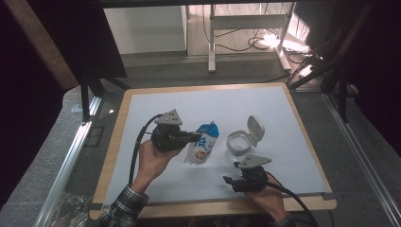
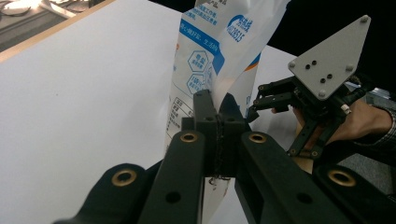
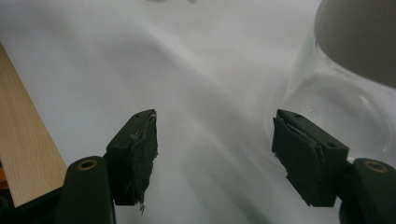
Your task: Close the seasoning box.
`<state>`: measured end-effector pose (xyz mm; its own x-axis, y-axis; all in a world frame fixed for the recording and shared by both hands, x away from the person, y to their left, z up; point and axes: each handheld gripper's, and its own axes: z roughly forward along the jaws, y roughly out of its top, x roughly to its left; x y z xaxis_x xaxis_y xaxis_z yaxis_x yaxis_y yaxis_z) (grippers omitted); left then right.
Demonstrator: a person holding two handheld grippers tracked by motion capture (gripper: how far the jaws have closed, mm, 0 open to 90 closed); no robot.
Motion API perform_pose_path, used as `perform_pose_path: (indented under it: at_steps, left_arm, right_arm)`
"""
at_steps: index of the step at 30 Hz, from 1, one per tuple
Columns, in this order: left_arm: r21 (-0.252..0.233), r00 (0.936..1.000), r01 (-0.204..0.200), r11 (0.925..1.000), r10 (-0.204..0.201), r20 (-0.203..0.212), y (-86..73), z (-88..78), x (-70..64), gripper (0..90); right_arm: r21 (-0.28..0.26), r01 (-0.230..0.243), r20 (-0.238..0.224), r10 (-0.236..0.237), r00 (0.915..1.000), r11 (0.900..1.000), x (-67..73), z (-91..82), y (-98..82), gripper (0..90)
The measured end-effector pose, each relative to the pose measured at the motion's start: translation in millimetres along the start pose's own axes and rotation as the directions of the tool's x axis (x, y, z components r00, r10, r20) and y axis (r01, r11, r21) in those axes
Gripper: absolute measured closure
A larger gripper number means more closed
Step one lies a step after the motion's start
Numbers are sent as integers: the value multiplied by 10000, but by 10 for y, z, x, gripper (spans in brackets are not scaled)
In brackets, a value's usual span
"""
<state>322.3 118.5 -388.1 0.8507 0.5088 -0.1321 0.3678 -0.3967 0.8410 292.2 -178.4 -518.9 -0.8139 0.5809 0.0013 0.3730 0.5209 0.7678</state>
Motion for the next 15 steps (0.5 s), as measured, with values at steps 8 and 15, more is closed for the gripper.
perform_pose_path:
  at_steps: [8,15]
  left_arm:
    - [91,9999,-97,9999,95,133,48,62,-59,900]
    - [132,9996,-128,9998,125,244,101,99,-121,899]
  right_arm:
    - [75,163,164,-164,9997,9998,61,119,44,317]
    - [-157,257,286,-252,9993,9995,110,203,62,317]
